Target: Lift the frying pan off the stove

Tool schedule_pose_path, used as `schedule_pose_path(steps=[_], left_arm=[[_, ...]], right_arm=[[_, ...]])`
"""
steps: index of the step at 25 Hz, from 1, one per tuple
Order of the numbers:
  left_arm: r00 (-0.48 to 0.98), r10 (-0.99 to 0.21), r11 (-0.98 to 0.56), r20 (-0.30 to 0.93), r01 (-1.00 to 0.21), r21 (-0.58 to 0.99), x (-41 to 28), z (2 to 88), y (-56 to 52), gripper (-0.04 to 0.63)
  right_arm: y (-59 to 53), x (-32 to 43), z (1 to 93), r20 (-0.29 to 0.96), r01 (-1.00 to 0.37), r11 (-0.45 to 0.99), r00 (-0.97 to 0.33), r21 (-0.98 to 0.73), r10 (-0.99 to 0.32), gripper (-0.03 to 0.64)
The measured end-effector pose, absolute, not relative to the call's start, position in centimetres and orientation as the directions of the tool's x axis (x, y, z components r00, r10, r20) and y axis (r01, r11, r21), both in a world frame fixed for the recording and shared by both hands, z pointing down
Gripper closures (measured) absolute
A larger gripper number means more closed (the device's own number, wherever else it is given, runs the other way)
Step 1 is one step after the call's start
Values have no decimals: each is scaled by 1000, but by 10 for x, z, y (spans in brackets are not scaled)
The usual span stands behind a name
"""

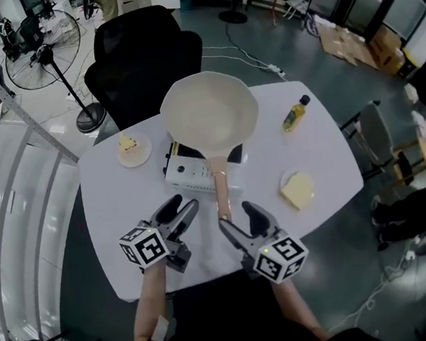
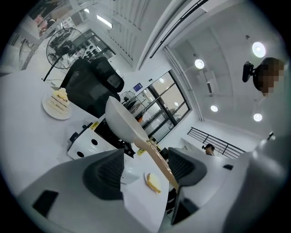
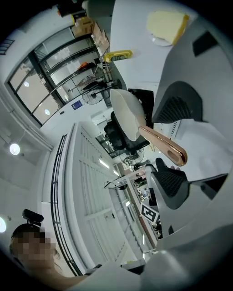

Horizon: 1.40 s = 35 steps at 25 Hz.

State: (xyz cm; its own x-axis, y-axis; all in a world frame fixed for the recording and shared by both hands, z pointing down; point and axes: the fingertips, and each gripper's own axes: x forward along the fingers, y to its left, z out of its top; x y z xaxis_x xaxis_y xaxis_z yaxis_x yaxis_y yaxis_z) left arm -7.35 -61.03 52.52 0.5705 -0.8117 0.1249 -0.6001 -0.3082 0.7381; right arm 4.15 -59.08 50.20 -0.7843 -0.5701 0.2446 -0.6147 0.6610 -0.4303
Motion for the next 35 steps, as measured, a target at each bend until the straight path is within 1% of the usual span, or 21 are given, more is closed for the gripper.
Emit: schedule_pose_path(steps=[7, 12, 17, 25, 29, 33, 35], left_arm=[[551, -828, -275, 102, -558, 783, -75, 526, -650, 291], [585, -802, -270, 120, -534, 801, -68, 533, -675, 291], [613, -786, -274, 83, -465, 842, -59, 534, -696, 291], [662, -745, -288, 83, -431, 855, -46, 535, -720, 291], [688, -725, -296, 45, -370, 881, -39, 530, -730, 291], [703, -708, -246, 62, -329, 912, -35, 536, -733, 291], [729, -684, -259, 28, -278, 925, -26, 534, -735, 291]], right_arm=[[-619, 29, 506, 243, -564, 674, -822, -478, -515, 295], [-633, 24, 514, 260, -541, 670, -838, -509, -480, 295], [-639, 20, 519, 253, -510, 661, -857, -551, -450, 295], [-646, 15, 525, 256, -472, 672, -880, -571, -401, 295], [-647, 10, 530, 257, -449, 676, -892, -584, -371, 295], [-646, 4, 532, 256, -432, 676, -901, -596, -350, 295], [-646, 2, 533, 251, -420, 676, -907, -606, -339, 295]])
